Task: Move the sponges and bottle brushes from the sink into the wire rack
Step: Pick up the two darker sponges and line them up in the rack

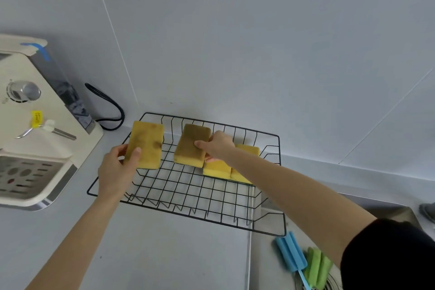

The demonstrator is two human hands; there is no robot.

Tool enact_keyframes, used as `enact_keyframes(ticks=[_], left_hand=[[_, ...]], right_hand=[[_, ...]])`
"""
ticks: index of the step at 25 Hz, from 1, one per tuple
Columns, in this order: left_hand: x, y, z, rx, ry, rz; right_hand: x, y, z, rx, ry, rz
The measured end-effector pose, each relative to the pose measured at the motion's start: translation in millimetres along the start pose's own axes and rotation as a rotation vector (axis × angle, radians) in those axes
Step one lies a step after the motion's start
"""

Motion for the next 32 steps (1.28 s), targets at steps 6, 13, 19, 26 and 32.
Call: enact_keyframes(ticks=[6,13,19,26,32], left_hand=[[10.2,3.1,1.9,-0.018,-0.007,-0.013],[7.7,1.8,12.7,0.011,-0.03,-0.007],[9.3,6.3,16.5,0.009,-0.029,-0.004],[12.8,8.7,25.0,0.027,-0.013,-0.014],[2.3,17.5,42.4,0.041,0.102,0.03]], right_hand=[[5.1,13.5,31.4,-0.008,-0.273,-0.074],[3.9,6.1,30.3,-0.112,-0.585,-0.368],[-15.4,5.5,64.3,0.008,-0.997,-0.675],[-27.9,13.4,64.5,-0.025,-1.024,-0.708],[-40.2,8.6,53.8,-0.074,-0.987,-0.716]])
Point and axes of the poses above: each hand's wrist, its own y-axis towards the middle knuckle, its own z-axis out of the palm, x = y × z, the point moved 3 cm from there along y, towards the middle knuckle, and after that the axes turned 5 degrees about -x, right-handed, at the moved point
